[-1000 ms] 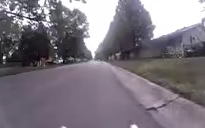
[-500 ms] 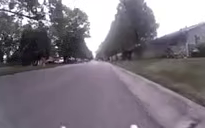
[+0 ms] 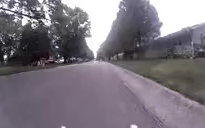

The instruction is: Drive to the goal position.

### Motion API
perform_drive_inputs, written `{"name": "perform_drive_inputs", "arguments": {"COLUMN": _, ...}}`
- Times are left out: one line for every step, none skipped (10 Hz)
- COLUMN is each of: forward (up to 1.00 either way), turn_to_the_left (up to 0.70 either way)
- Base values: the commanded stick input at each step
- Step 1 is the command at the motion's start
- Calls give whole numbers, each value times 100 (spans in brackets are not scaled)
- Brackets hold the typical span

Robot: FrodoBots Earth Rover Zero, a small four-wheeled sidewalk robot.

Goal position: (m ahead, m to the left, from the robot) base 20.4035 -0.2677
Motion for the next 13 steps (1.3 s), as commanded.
{"name": "perform_drive_inputs", "arguments": {"forward": 100, "turn_to_the_left": 0}}
{"name": "perform_drive_inputs", "arguments": {"forward": 100, "turn_to_the_left": 0}}
{"name": "perform_drive_inputs", "arguments": {"forward": 100, "turn_to_the_left": 0}}
{"name": "perform_drive_inputs", "arguments": {"forward": 100, "turn_to_the_left": 0}}
{"name": "perform_drive_inputs", "arguments": {"forward": 100, "turn_to_the_left": 0}}
{"name": "perform_drive_inputs", "arguments": {"forward": 100, "turn_to_the_left": 0}}
{"name": "perform_drive_inputs", "arguments": {"forward": 100, "turn_to_the_left": 0}}
{"name": "perform_drive_inputs", "arguments": {"forward": 100, "turn_to_the_left": 0}}
{"name": "perform_drive_inputs", "arguments": {"forward": 100, "turn_to_the_left": 0}}
{"name": "perform_drive_inputs", "arguments": {"forward": 100, "turn_to_the_left": 0}}
{"name": "perform_drive_inputs", "arguments": {"forward": 100, "turn_to_the_left": 0}}
{"name": "perform_drive_inputs", "arguments": {"forward": 100, "turn_to_the_left": 0}}
{"name": "perform_drive_inputs", "arguments": {"forward": 100, "turn_to_the_left": 0}}
